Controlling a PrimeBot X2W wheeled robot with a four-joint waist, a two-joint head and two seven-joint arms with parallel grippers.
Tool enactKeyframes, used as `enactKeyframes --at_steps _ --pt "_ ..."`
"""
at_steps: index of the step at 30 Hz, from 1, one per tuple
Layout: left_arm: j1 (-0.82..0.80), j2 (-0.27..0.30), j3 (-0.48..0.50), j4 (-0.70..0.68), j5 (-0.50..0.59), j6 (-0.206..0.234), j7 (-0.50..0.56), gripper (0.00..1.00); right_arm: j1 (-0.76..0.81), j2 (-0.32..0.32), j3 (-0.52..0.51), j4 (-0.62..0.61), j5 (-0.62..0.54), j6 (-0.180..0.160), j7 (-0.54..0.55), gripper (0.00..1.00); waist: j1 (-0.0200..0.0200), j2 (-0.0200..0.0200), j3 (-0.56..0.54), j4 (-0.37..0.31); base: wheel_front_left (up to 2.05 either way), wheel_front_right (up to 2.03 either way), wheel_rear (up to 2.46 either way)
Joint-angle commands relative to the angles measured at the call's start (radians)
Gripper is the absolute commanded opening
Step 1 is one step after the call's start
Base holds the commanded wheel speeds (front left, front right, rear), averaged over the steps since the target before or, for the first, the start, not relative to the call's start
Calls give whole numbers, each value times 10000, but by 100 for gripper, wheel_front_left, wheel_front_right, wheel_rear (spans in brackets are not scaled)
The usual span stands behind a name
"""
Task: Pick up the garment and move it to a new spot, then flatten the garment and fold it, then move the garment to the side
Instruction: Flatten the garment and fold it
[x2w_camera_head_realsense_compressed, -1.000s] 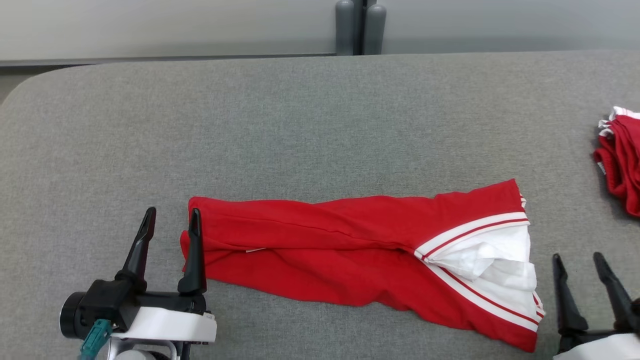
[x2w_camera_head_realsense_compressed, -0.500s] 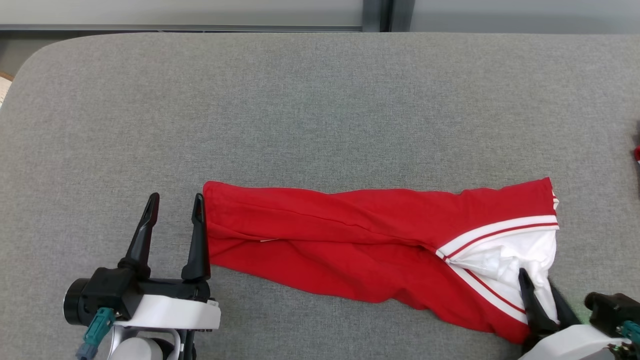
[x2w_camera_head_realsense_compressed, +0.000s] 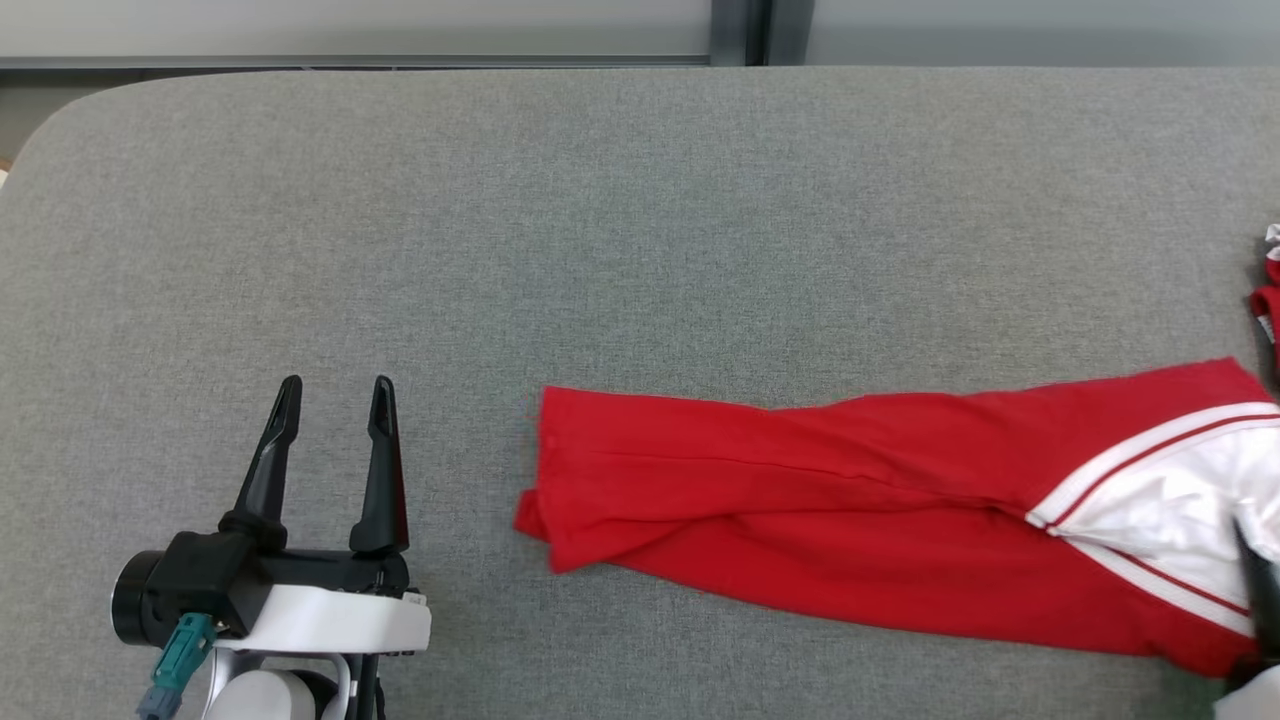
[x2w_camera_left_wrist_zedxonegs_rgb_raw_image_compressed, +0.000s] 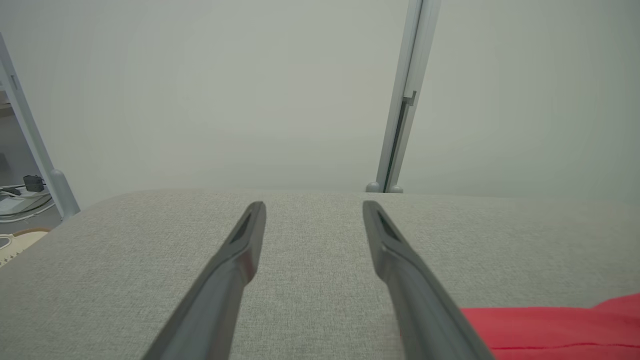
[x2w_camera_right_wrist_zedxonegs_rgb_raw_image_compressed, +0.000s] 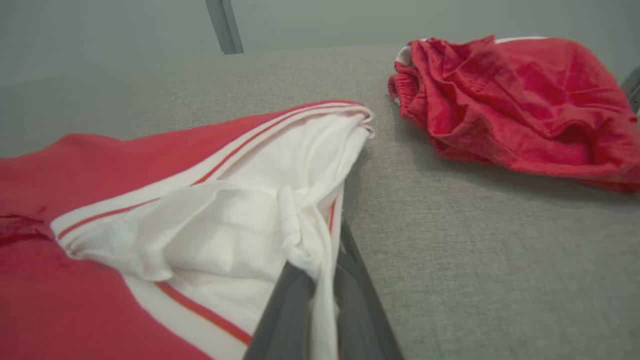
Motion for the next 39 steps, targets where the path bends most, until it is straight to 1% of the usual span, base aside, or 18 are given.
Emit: enactKeyframes --at_steps 1,7,11,13,15,18,19,22,26,31,37,39 --pt "-35 12 23 -16 52 -36 -38 100 97 -119 -118 12 94 -25 -29 0 0 0 -39 -14 0 0 0" --pt "116 -37 -48 5 68 -18 -38 100 159 -533 -143 -247 148 -25 -69 0 0 0 -261 -48 0 0 0" --pt "184 -56 -98 -22 98 -23 -40 100 -105 -770 142 -1133 -312 -24 42 0 0 0 -452 -65 0 0 0" --pt "227 -63 -118 -1 109 -22 -38 100 -252 -849 484 -1896 -705 -22 256 0 0 0 -563 -64 0 0 0" --pt "240 -70 -113 -9 104 -18 -38 100 -462 -783 957 -2772 -988 -22 667 0 0 0 -680 -55 0 0 0" --pt "234 -81 -150 -6 104 -26 -38 100 -875 -663 1983 -3861 -1355 -24 1312 0 0 0 -819 -10 0 0 0" --pt "234 -81 -150 -6 104 -26 -38 100 -875 -663 1983 -3861 -1355 -24 1312 0 0 0 -819 -10 0 0 0" --pt "179 -89 -219 -10 58 -35 -38 100 -1386 -444 3244 -4340 -1384 -24 1768 0 0 0 -887 96 0 0 0" --pt "43 -102 -384 14 -44 -25 -28 100 -2087 34 4800 -3880 -1061 -22 1996 0 0 0 -883 332 0 0 0" --pt "-151 -108 -577 24 -160 1 -28 100 -2877 798 6152 -2632 -543 -16 1868 0 0 0 -684 679 0 0 0" --pt "-383 -112 -799 71 -467 148 -28 100 -3517 1574 7205 -899 76 -15 1502 0 0 0 -385 998 0 0 0" --pt "-465 -116 -854 97 -529 175 -28 100 -3701 1708 7416 -367 212 -15 1413 0 0 0 -286 1046 0 0 0"
